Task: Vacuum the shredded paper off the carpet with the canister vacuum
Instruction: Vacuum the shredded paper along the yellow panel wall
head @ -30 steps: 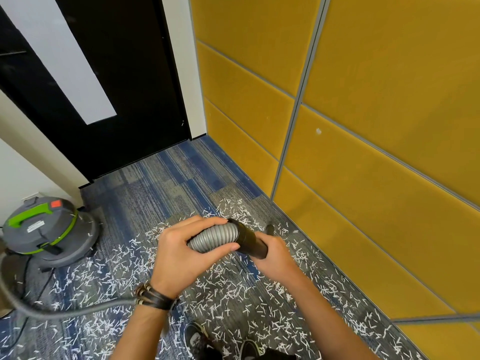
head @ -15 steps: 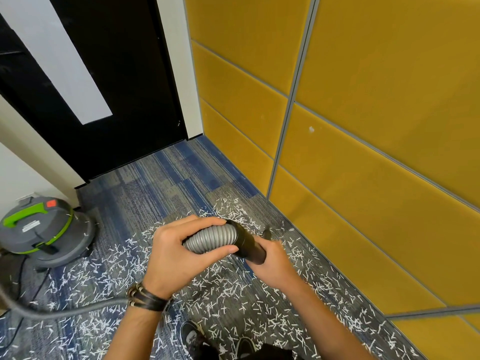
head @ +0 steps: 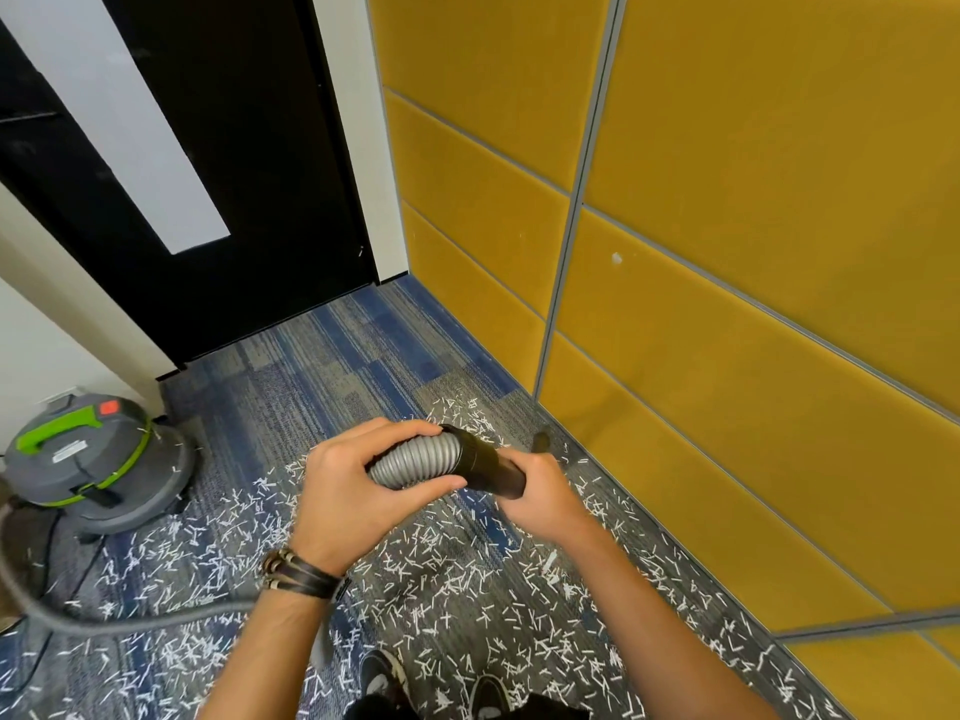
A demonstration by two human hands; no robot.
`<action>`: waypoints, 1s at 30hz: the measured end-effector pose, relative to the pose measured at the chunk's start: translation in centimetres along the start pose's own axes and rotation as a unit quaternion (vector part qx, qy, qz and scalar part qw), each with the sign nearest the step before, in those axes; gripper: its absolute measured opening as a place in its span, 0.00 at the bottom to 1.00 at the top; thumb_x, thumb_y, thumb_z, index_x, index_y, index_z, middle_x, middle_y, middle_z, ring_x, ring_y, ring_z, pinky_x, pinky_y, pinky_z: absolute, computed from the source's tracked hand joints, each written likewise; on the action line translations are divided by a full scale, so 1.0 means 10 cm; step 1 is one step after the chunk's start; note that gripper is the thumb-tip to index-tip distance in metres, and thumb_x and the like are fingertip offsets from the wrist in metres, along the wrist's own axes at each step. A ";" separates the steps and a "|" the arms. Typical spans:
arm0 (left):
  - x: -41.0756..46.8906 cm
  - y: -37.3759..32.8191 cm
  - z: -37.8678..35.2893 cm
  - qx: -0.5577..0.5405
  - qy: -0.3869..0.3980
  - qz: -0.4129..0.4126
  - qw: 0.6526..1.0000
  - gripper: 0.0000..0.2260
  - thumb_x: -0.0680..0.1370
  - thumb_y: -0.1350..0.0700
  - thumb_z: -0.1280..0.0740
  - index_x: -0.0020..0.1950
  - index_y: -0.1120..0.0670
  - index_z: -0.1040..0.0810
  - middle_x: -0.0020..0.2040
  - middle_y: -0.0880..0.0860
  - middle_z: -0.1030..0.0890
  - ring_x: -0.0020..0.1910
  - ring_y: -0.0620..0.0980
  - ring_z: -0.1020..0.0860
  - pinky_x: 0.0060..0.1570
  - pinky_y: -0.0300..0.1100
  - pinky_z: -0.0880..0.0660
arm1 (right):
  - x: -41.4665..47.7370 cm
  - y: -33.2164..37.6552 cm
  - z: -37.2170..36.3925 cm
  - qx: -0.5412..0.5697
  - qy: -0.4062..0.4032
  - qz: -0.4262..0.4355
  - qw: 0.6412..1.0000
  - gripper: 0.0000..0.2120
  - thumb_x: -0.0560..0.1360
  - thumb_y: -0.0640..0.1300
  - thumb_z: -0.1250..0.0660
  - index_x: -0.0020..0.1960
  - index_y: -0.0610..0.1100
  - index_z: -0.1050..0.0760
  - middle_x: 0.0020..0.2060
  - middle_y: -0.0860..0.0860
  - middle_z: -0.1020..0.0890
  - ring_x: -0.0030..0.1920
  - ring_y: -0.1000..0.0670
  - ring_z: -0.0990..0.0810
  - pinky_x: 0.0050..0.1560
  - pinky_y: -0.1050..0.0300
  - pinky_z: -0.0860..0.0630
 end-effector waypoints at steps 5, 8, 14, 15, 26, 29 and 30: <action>-0.04 -0.04 -0.07 -0.034 0.013 0.001 0.999 0.22 0.65 0.37 0.18 0.55 0.44 0.13 0.45 0.41 0.15 0.45 0.45 0.16 0.49 0.41 0.20 | -0.28 -0.11 -0.10 0.031 -0.007 -0.019 0.999 0.06 0.72 0.36 0.29 0.43 0.46 0.21 0.33 0.49 0.18 0.34 0.52 0.21 0.34 0.57 0.28; -0.04 -0.10 -0.09 -0.038 0.023 -0.016 0.999 0.23 0.64 0.40 0.15 0.54 0.46 0.12 0.45 0.39 0.15 0.45 0.43 0.16 0.49 0.35 0.22 | -0.40 -0.10 -0.08 0.043 -0.029 -0.025 0.998 0.06 0.71 0.38 0.30 0.44 0.48 0.20 0.34 0.50 0.18 0.34 0.54 0.22 0.35 0.60 0.28; -0.15 -0.13 0.01 -0.021 0.019 -0.035 0.999 0.22 0.65 0.43 0.14 0.55 0.49 0.12 0.44 0.39 0.16 0.43 0.42 0.17 0.48 0.34 0.23 | -0.45 -0.04 -0.20 0.041 -0.034 -0.030 0.998 0.07 0.72 0.36 0.30 0.44 0.48 0.20 0.34 0.49 0.18 0.33 0.51 0.21 0.35 0.52 0.27; -0.17 -0.13 0.06 -0.022 0.023 -0.036 0.999 0.22 0.64 0.42 0.15 0.55 0.49 0.12 0.45 0.39 0.16 0.43 0.42 0.17 0.48 0.33 0.23 | -0.49 -0.01 -0.25 0.039 -0.033 -0.028 0.998 0.07 0.72 0.37 0.30 0.44 0.48 0.20 0.33 0.49 0.18 0.33 0.50 0.21 0.34 0.51 0.26; -0.41 0.03 0.18 -0.013 -0.011 0.011 1.000 0.22 0.67 0.40 0.17 0.57 0.47 0.13 0.47 0.39 0.16 0.46 0.43 0.17 0.51 0.36 0.22 | -0.38 0.09 -0.24 -0.017 -0.022 -0.011 1.000 0.12 0.70 0.33 0.29 0.43 0.49 0.20 0.32 0.53 0.18 0.33 0.57 0.22 0.33 0.67 0.31; -0.41 0.06 0.01 -0.015 0.007 0.032 0.999 0.22 0.68 0.34 0.22 0.58 0.43 0.14 0.48 0.35 0.17 0.47 0.39 0.18 0.50 0.36 0.21 | -0.29 0.00 -0.16 -0.024 -0.015 -0.012 1.000 0.15 0.69 0.33 0.31 0.40 0.54 0.22 0.31 0.54 0.20 0.32 0.56 0.22 0.34 0.64 0.32; -0.41 0.08 -0.05 -0.015 0.007 0.038 0.999 0.23 0.68 0.33 0.22 0.57 0.43 0.14 0.48 0.36 0.17 0.47 0.39 0.18 0.49 0.37 0.20 | -0.28 -0.03 -0.15 -0.031 -0.010 -0.015 0.999 0.14 0.70 0.34 0.30 0.40 0.54 0.22 0.31 0.53 0.19 0.33 0.56 0.22 0.34 0.63 0.31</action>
Point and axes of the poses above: each hand's wrist, its own x-axis towards the middle knuckle, its own z-axis out of the back of the hand, y = z × x, the point moved 1 cm from there along x, towards the middle knuckle
